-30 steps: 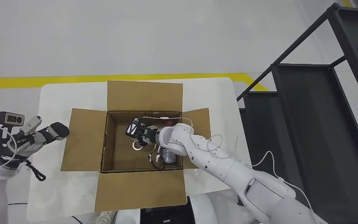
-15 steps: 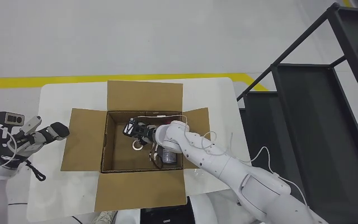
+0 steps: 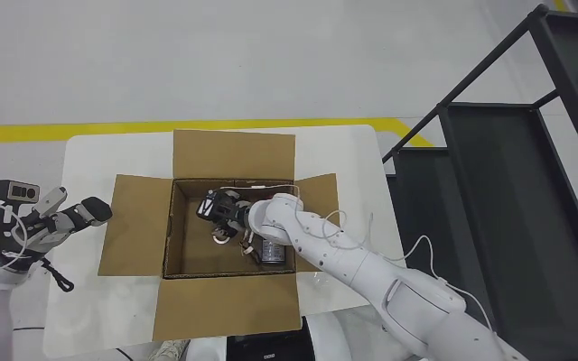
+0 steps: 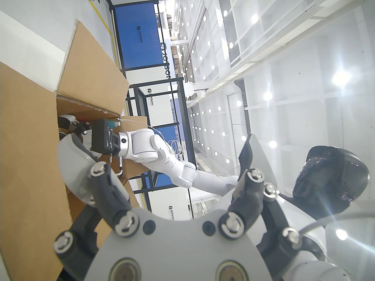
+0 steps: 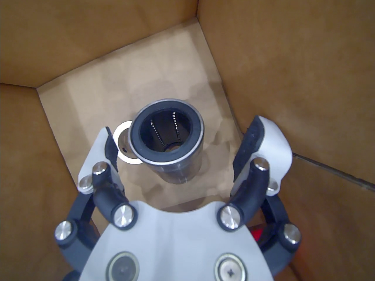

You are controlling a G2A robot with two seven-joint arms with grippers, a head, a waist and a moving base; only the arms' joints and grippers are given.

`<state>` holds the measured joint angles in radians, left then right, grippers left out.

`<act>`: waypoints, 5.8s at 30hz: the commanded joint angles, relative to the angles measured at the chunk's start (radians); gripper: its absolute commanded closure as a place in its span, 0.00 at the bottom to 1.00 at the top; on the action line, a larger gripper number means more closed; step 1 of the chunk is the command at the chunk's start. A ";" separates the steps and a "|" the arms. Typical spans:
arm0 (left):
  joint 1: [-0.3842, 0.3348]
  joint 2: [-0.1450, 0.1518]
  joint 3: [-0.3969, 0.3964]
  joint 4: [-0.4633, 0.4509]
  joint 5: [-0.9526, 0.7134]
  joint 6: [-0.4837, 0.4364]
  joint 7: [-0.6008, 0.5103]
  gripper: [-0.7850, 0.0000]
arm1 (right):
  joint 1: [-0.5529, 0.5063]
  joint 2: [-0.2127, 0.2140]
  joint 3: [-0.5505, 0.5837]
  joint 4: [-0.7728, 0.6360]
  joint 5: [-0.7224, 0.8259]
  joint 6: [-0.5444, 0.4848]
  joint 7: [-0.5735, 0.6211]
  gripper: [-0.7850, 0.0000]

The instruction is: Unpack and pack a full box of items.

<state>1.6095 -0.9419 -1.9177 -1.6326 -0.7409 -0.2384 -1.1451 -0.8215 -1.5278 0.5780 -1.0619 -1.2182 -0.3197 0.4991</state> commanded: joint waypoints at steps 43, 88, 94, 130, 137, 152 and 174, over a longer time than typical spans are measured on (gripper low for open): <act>0.057 0.000 -0.089 -0.058 -0.046 0.011 -0.004 0.00 | -0.644 0.273 0.651 -0.695 -0.092 -0.693 -0.740 0.00; 0.037 0.033 -0.248 0.015 0.235 0.178 0.088 0.00 | -0.790 0.441 0.781 -0.431 0.325 -0.693 -0.966 0.00; 0.031 0.032 -0.225 0.017 0.244 0.187 0.120 0.00 | -0.793 0.440 0.779 -0.446 0.350 -0.683 -0.939 0.00; -0.325 0.028 0.229 0.299 0.456 0.063 0.113 0.00 | -0.825 0.474 0.808 -0.440 0.644 -0.669 -0.670 0.00; -0.343 0.018 0.318 0.301 0.431 0.103 0.070 0.00 | -0.817 0.475 0.769 -0.445 0.711 -0.693 -0.568 0.00; -0.290 0.020 0.289 0.090 0.208 -0.001 -0.089 0.00 | -0.805 0.517 0.652 -0.644 0.849 -0.693 -0.366 0.00; -0.566 -0.025 0.649 0.257 0.237 0.019 -0.207 0.00 | -0.671 0.528 0.478 -0.512 0.895 -0.693 -0.205 0.00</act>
<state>1.0581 -0.9632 -1.2863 -1.3945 -0.5089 -0.2150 -1.3573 -1.4948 -0.9997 1.0591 -1.5698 -0.3170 -1.0123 0.2927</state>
